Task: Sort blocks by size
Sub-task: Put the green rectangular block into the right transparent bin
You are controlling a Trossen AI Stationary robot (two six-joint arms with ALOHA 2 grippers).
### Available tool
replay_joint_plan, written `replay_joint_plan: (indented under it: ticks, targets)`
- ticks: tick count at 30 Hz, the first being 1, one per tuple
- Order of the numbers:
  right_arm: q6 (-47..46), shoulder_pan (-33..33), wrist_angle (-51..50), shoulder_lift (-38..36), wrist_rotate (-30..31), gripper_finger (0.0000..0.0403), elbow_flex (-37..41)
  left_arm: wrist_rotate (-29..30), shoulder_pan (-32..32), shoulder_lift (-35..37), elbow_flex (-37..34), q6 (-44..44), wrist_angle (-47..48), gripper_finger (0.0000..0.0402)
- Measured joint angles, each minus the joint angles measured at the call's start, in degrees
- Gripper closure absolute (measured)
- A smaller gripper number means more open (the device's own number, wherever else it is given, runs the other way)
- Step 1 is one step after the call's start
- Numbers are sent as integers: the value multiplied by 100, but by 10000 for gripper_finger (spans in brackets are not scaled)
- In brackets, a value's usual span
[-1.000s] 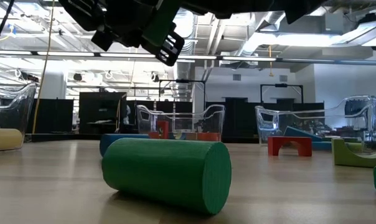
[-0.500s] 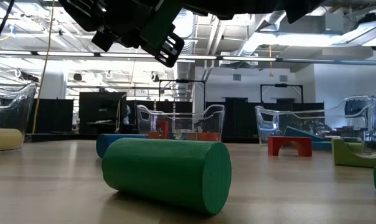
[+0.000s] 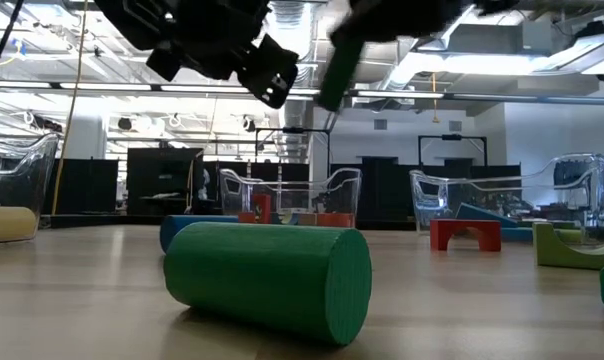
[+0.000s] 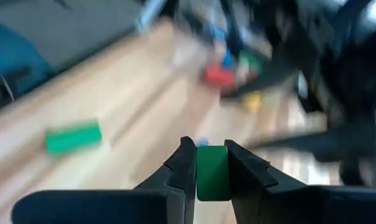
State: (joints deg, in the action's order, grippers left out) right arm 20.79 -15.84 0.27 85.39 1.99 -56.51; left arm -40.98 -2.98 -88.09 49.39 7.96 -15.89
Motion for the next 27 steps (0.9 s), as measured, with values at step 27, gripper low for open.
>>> replay_joint_plan:
  ticks: [27]
  targets:
    - [-3469,741,-5497,-2169,3331,306,0,3301,-141,-2,2,-793,561,227]
